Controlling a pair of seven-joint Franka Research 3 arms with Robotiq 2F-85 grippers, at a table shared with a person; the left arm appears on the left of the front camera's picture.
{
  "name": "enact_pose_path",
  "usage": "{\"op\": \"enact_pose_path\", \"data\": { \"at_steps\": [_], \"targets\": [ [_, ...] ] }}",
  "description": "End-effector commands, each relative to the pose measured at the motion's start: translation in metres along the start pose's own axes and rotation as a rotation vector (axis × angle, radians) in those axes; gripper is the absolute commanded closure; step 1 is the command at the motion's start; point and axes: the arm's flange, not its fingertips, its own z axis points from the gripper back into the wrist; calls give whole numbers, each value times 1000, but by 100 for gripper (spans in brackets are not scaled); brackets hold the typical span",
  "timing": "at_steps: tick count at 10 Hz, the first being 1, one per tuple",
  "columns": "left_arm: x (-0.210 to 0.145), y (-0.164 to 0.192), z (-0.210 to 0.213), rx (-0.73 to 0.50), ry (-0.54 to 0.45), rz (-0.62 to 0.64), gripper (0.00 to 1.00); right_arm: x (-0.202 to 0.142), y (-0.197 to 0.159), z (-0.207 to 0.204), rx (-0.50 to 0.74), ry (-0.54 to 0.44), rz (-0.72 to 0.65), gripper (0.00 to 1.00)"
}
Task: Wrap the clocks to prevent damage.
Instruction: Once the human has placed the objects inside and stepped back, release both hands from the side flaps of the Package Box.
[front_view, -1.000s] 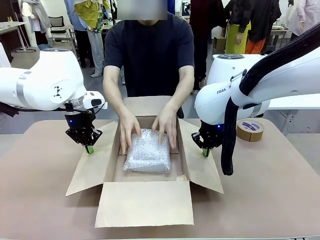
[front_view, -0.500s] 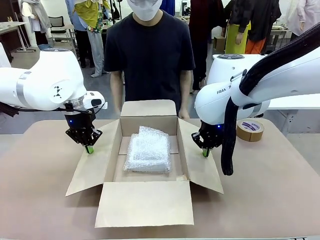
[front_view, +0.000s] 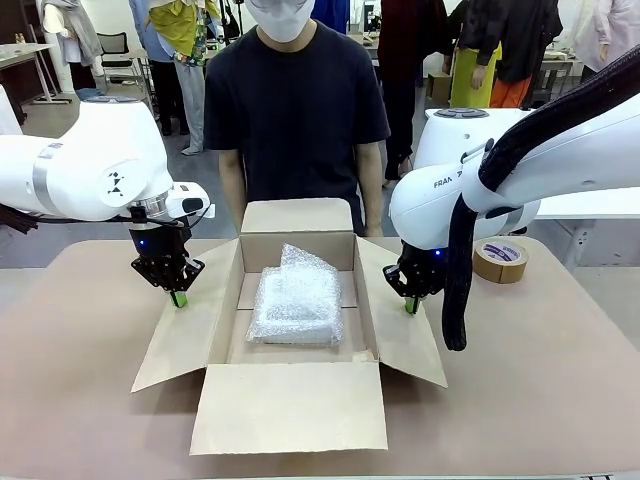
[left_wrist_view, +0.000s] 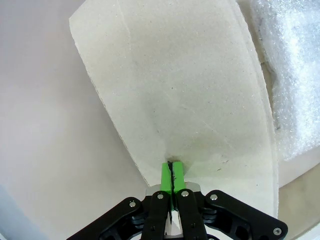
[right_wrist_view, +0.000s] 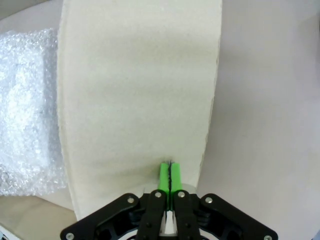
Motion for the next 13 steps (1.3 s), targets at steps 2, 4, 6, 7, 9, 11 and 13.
{"op": "enact_pose_path", "data": {
  "at_steps": [2,4,6,7,9,11,13],
  "targets": [
    [-15,12,64,106,-150,-284,100,-2,-24,62,-131,-87,89,99],
    [-29,41,109,195,-198,-571,100,-11,-58,117,-191,-27,410,99],
    [-41,71,128,235,-154,-779,100,-19,-90,141,-215,30,589,99],
    [-46,90,135,210,-149,-839,100,-23,-106,149,-189,30,615,99],
    [-61,120,139,165,-124,-923,100,-31,-128,150,-174,55,644,99],
    [-44,97,142,221,-147,-846,100,-25,-111,157,-169,34,614,99],
    [-51,113,141,207,-134,-883,100,-26,-121,157,-158,38,631,99]
  ]
}}
